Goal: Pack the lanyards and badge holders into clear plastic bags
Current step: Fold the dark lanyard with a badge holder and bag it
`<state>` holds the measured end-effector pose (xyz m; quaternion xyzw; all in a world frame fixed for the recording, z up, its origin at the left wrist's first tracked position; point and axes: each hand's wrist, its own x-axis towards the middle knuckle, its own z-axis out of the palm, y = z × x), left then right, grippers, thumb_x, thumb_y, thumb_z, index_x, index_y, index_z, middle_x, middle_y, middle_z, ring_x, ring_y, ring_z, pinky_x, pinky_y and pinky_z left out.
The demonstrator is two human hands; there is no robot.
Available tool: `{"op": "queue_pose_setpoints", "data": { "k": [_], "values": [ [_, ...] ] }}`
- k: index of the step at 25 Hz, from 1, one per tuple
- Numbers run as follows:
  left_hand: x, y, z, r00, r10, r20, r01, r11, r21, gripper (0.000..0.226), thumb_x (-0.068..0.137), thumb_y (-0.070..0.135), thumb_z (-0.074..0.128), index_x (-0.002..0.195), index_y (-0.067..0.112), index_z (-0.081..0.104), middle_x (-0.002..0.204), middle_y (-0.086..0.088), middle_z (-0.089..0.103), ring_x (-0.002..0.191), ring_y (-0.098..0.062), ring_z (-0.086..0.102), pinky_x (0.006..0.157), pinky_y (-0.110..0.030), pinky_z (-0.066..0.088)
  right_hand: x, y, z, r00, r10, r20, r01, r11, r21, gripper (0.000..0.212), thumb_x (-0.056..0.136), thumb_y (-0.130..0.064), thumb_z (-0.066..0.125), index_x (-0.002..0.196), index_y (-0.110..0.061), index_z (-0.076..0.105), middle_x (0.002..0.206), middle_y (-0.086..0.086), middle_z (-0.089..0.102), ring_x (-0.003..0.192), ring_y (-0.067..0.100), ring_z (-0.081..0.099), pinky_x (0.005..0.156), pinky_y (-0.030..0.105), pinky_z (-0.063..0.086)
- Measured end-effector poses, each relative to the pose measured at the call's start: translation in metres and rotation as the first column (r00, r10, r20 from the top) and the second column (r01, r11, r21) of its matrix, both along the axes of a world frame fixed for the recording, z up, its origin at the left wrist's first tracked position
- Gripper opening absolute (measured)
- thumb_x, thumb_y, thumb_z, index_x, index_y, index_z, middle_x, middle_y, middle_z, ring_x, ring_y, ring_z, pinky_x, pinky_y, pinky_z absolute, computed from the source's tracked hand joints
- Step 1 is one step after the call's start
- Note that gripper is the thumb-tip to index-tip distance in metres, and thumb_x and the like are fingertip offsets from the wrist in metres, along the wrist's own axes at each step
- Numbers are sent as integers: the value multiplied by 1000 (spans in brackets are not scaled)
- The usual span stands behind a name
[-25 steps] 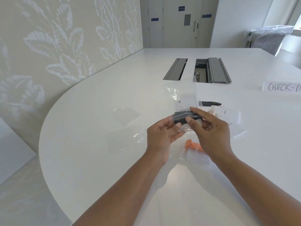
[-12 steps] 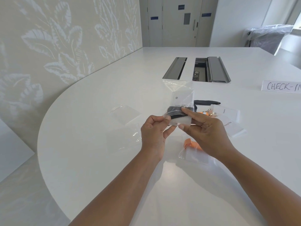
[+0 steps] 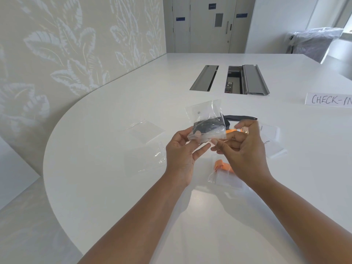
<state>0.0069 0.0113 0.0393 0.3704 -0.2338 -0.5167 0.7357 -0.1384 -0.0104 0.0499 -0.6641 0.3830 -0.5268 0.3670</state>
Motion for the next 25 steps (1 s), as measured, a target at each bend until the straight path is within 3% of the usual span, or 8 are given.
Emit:
{"op": "queue_pose_setpoints", "data": {
  "k": [3,5,8,15,20,25],
  "values": [
    [0,1,1,999,45,18,-45,999,1,12,85,-6,67,92,3,63,122,-30,63,82,-26,73,70,-30,59,-2,-4,-1,998,38,-49,-37,999,11,54,80,-17,81,119,-39,52,84,2,72,78,18,74,74,30,60],
    [0,2,1,998,59,15,-59,998,9,12,84,-7,67,89,4,65,115,-27,66,78,-23,74,68,-29,59,-2,-5,-4,996,18,-91,-20,1000,-19,41,82,-18,79,116,-37,66,93,0,74,83,7,73,77,21,58],
    [-1,2,3,996,81,-30,-80,996,37,11,83,-6,69,87,5,71,93,-14,73,73,-21,73,69,-28,61,-1,-1,-5,999,-14,-49,10,997,-74,29,84,-8,77,108,-24,74,95,-4,74,80,-7,68,75,6,49],
    [0,2,3,973,112,-200,-98,992,77,42,77,-17,69,116,-2,60,81,-11,77,80,-23,74,70,-28,61,4,0,-7,1000,18,8,-17,999,-31,23,83,1,74,90,-21,75,89,-8,70,77,-9,67,73,5,48],
    [-1,1,3,969,-13,-247,23,999,40,13,87,-8,62,99,-6,68,96,-17,74,84,-22,74,77,-30,61,5,0,-5,999,32,28,-31,999,-36,26,83,2,73,89,-23,74,91,-9,70,79,-9,67,75,5,49],
    [0,4,8,932,-156,-328,180,982,46,14,94,5,56,101,-4,65,92,-19,74,82,-26,74,76,-34,62,2,-2,-7,1000,1,27,0,999,-34,23,84,3,72,91,-18,76,92,-7,70,80,-9,67,76,7,50]
  ]
}}
